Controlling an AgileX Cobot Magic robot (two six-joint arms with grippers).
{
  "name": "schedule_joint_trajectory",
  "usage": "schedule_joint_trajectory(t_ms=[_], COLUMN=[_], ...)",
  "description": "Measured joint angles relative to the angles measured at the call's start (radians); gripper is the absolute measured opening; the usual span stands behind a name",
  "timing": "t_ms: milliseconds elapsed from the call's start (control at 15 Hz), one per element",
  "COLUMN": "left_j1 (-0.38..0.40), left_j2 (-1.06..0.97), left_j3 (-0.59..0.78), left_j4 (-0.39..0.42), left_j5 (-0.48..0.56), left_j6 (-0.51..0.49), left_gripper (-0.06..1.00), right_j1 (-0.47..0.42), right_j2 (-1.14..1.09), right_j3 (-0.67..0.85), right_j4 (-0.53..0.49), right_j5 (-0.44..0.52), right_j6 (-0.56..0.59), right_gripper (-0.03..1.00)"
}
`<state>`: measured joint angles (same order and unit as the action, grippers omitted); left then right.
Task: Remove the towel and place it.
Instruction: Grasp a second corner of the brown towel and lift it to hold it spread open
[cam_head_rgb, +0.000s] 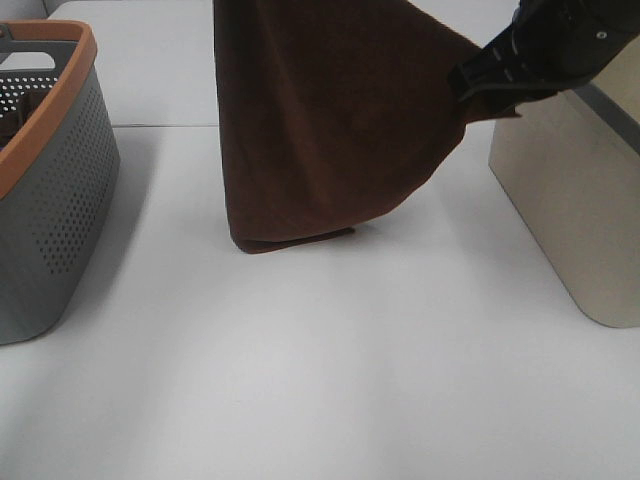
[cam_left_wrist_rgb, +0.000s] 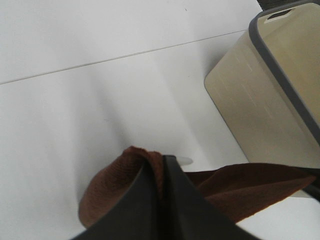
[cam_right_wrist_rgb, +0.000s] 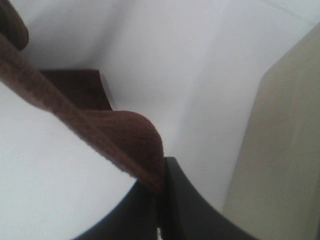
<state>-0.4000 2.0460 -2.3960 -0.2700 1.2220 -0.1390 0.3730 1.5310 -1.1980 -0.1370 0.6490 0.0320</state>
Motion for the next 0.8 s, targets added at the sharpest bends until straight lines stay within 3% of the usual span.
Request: schedule_joint_trajectory(t_ms=[267,400,667,800], left_j1=[0.000,0.000,0.000,0.000], left_j2=[0.000,0.003,0.046,0.111], left_j3=[0.000,0.000,0.000,0.000], left_j4=[0.169,0.215,0.270,0.335], left_j5=[0.000,-0.011,-0.180,-0.290], left_j6=[0.035,0.030,0.028,0.028], left_gripper=[0.00,0.00,0.00,0.00], right_j1=[0.000,0.000,-0.006,-0.039], right_j2=[0.000,0.013,0.151,0.254], right_j3=[-0.086,-0.114,-0.217,-0.328], right_j4=[-0.138,-0.209,-0.322,-0.390], right_j5=[-0.096,-0.176,-0.227,-0.262], right_j6=[0.117,0.157,0.216,0.273], right_gripper=[0.00,0.00,0.00,0.00])
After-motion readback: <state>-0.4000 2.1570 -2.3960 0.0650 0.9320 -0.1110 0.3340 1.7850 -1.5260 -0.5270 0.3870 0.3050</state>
